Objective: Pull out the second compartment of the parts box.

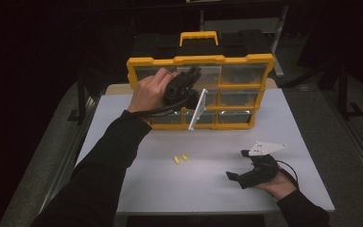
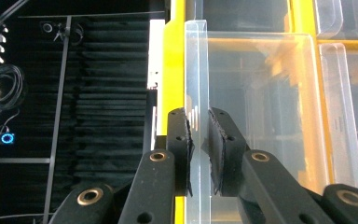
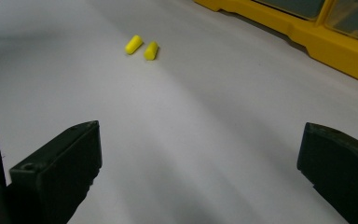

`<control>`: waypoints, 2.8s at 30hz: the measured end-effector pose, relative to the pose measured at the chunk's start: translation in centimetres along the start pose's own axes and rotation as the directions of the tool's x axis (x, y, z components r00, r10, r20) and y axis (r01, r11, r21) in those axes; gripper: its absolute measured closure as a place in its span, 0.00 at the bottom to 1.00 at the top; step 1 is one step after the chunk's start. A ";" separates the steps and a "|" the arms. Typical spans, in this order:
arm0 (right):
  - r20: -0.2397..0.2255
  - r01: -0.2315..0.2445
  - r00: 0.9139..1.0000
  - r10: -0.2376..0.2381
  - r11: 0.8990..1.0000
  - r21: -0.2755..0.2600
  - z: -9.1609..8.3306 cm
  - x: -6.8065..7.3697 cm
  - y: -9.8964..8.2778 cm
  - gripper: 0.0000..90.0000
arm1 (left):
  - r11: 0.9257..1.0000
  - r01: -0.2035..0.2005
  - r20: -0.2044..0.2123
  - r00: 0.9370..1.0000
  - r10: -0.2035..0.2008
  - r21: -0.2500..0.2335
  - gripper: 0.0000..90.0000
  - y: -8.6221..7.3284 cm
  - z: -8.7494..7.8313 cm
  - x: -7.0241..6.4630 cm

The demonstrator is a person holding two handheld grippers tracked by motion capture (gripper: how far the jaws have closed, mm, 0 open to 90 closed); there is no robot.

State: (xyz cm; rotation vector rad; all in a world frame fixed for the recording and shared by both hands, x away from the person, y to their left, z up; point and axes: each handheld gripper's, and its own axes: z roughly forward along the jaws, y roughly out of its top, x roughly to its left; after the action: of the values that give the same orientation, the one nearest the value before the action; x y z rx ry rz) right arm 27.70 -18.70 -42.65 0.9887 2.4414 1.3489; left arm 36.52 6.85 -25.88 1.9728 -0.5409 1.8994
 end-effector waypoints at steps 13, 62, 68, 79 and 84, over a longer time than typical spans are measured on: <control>0.002 -0.002 1.000 0.002 1.000 0.001 0.0 0.0 0.0 0.00 | 1.000 -0.005 -0.014 1.000 0.005 -0.015 0.89 0.2 -1.0 -0.2; 0.007 -0.005 1.000 0.005 1.000 0.001 0.1 0.0 0.0 0.00 | 0.997 -0.051 -0.058 0.997 0.047 -0.063 0.89 1.8 -5.0 -0.7; 0.007 -0.005 1.000 0.005 1.000 0.001 0.1 0.0 0.0 0.00 | 0.996 -0.051 -0.065 0.997 0.046 -0.072 0.89 1.9 -5.5 -0.8; 0.007 -0.005 1.000 0.005 1.000 0.002 0.1 0.0 0.0 0.00 | 0.995 -0.061 -0.067 0.996 0.056 -0.073 0.89 2.0 -5.8 -1.2; 0.006 -0.004 1.000 0.004 1.000 0.002 0.1 0.0 0.0 0.00 | 0.995 -0.055 -0.062 0.997 0.051 -0.081 0.88 2.1 -5.9 -1.4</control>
State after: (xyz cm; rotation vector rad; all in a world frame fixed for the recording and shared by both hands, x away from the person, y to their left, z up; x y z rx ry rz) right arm 27.69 -18.65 -42.72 0.9980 2.4379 1.3429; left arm 30.26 8.02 -27.10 1.8615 -0.6502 1.9287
